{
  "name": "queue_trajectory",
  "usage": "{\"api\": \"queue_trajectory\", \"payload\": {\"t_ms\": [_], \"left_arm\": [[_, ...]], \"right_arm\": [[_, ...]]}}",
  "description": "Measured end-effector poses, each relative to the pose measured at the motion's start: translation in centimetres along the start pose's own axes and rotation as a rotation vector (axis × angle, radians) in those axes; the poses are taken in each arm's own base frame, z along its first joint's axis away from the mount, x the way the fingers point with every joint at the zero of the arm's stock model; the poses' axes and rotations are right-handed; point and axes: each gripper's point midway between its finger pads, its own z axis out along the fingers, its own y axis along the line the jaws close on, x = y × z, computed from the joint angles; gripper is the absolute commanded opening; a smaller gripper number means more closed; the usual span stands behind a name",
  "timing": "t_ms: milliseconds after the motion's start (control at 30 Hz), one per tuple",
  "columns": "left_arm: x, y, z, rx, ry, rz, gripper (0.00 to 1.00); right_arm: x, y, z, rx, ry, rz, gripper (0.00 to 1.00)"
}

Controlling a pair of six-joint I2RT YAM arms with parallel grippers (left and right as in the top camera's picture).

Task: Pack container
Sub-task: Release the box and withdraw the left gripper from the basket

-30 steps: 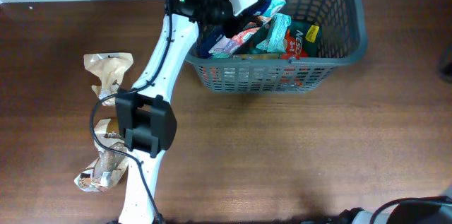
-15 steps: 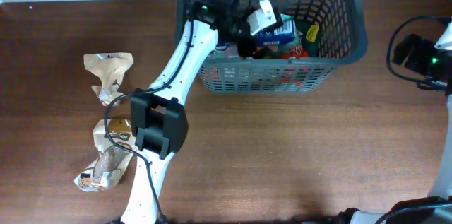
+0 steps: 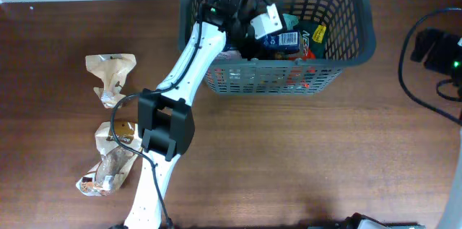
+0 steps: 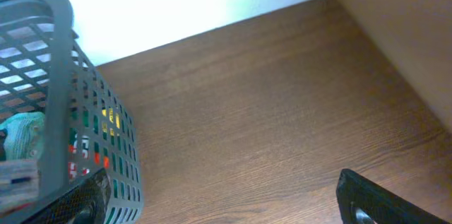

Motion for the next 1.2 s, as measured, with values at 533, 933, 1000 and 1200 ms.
{"api": "queue_trajectory", "payload": {"t_ms": [533, 933, 1000, 1200], "left_arm": [[-10.6, 2.3, -15.9, -0.361, -0.117, 0.206, 0.99], [1.5, 8.6, -22.7, -0.482, 0.098, -0.086, 0.99], [4.3, 9.5, -24.4, -0.501, 0.126, -0.167, 0.99], [8.6, 9.7, -27.9, -0.492, 0.123, -0.352, 0.99]], "right_arm": [[-1.0, -0.2, -0.2, 0.016, -0.044, -0.060, 0.99], [-3.2, -1.6, -14.5, 0.209, -0.332, -0.067, 0.99], [-2.8, -2.0, -15.9, 0.247, -0.346, -0.062, 0.99], [-2.4, -3.0, -15.4, 0.301, -0.320, -0.055, 0.99]]}}
